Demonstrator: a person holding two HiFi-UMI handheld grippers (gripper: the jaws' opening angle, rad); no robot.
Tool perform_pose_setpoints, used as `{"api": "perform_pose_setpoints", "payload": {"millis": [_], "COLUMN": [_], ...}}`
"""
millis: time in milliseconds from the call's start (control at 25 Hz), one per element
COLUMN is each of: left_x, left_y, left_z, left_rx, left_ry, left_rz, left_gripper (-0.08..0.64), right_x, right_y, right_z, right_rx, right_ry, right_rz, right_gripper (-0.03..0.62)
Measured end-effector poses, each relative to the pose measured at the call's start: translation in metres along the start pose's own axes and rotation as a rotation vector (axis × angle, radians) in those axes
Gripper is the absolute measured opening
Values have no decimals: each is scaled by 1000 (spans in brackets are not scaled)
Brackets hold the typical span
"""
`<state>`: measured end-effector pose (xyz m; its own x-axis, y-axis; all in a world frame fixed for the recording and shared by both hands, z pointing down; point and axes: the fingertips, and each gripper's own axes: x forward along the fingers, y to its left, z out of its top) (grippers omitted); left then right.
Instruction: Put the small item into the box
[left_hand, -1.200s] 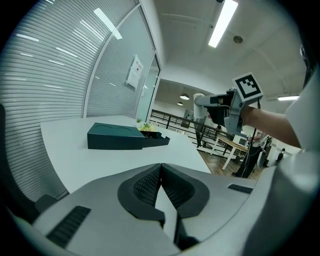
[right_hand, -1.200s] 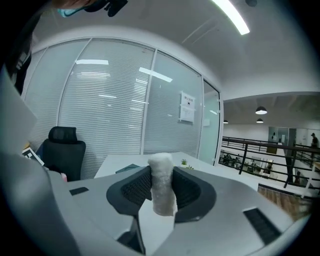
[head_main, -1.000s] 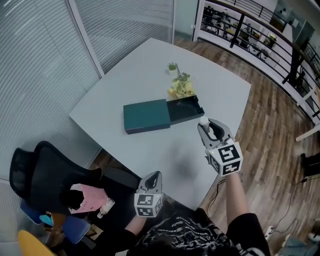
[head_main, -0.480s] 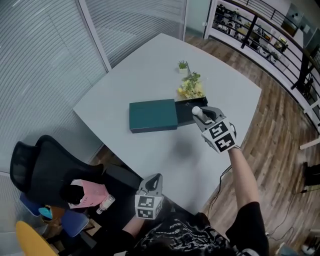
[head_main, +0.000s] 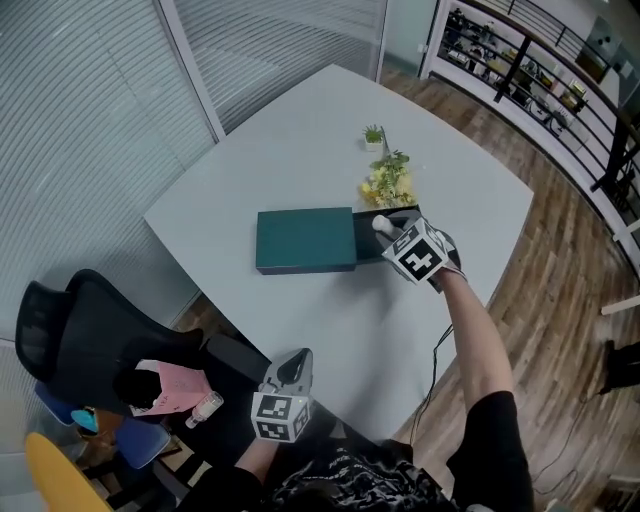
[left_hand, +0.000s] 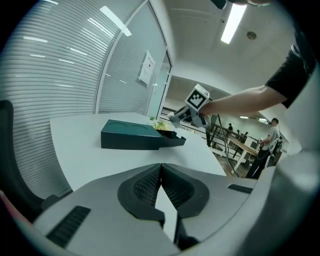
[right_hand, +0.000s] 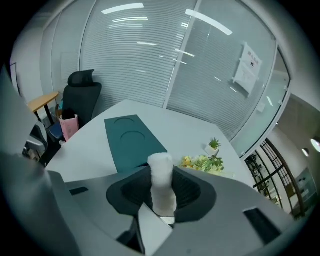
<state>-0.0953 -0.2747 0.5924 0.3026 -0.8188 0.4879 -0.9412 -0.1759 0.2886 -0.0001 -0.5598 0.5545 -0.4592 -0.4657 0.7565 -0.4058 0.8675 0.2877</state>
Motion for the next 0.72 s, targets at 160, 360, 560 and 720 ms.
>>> {"api": "perform_pose_setpoints", "payload": {"millis": [160, 360, 560, 720], "left_x": [11, 14, 16, 12], "left_y": [5, 5, 13, 25], "left_z": [25, 50, 62, 60], "left_rx": [-40, -58, -46, -67], "left_ry": [-61, -116, -138, -127], "left_rz": [8, 8, 23, 57], "left_gripper": [18, 18, 18, 18], "right_x": [31, 63, 93, 107], "right_y": [3, 17, 8, 10], "right_z": [-11, -33, -45, -57], "right_rx": [-26, 41, 151, 169], "right_ry": [76, 188, 238, 296], "right_rz": [64, 181, 185, 195], "right_gripper": [137, 138, 140, 140]}}
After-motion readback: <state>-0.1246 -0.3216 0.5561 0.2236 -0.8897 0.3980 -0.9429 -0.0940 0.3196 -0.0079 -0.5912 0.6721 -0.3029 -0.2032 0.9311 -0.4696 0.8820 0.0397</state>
